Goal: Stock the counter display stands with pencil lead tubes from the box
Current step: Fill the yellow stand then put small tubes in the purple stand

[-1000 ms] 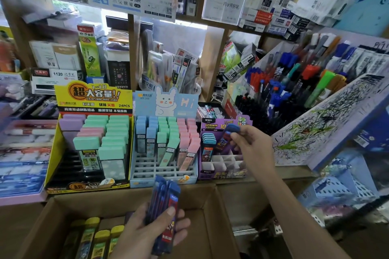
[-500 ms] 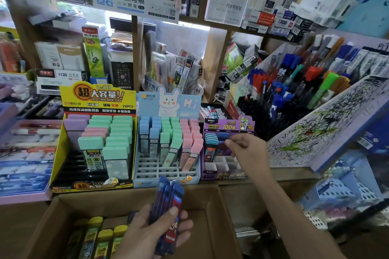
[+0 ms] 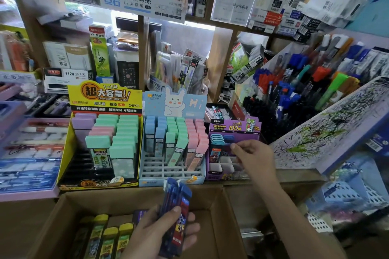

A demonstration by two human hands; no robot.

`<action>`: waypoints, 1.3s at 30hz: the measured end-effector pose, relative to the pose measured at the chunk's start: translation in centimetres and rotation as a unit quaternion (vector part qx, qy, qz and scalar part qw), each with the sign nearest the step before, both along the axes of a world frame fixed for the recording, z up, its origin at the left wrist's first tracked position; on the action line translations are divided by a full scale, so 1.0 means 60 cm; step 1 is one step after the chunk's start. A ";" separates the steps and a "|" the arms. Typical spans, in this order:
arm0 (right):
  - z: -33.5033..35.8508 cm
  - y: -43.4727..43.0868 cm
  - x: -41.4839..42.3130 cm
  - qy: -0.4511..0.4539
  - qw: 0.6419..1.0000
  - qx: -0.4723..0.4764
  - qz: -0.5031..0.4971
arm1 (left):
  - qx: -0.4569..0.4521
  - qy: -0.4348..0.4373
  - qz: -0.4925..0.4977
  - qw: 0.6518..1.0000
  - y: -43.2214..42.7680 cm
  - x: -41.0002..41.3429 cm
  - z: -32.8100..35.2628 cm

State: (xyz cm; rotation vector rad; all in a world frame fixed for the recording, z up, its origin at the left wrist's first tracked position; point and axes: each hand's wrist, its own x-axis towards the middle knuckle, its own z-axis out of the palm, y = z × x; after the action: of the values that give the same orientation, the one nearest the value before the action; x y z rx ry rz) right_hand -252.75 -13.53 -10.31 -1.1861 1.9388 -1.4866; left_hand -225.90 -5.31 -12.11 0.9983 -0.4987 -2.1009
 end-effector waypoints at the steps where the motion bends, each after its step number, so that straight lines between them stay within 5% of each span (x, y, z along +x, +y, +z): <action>1: 0.004 0.007 0.004 -0.005 1.000 -0.004 0.003 | 0.006 0.008 -0.001 1.000 -0.001 0.001 -0.001; 6: 0.022 0.060 0.042 -0.050 0.998 -0.028 0.041 | 0.020 0.035 -0.003 0.999 -0.006 0.004 -0.005; 14: 0.005 0.124 0.135 -0.129 0.956 0.129 0.229 | -0.006 0.029 0.016 0.999 -0.005 0.005 -0.008; 28: 0.015 0.123 0.116 -0.259 0.941 0.088 0.199 | -0.049 -0.005 0.037 0.998 -0.005 0.007 0.000; 39: 0.082 0.085 0.001 -0.079 0.992 -0.076 0.067 | -0.017 0.030 0.036 0.999 -0.006 0.009 -0.003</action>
State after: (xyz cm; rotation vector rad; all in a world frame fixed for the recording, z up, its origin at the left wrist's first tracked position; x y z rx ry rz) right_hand -252.69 -8.44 -5.37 -1.1960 1.6352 -1.6268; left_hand -225.34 -5.68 -12.29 0.9181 -0.4608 -2.0453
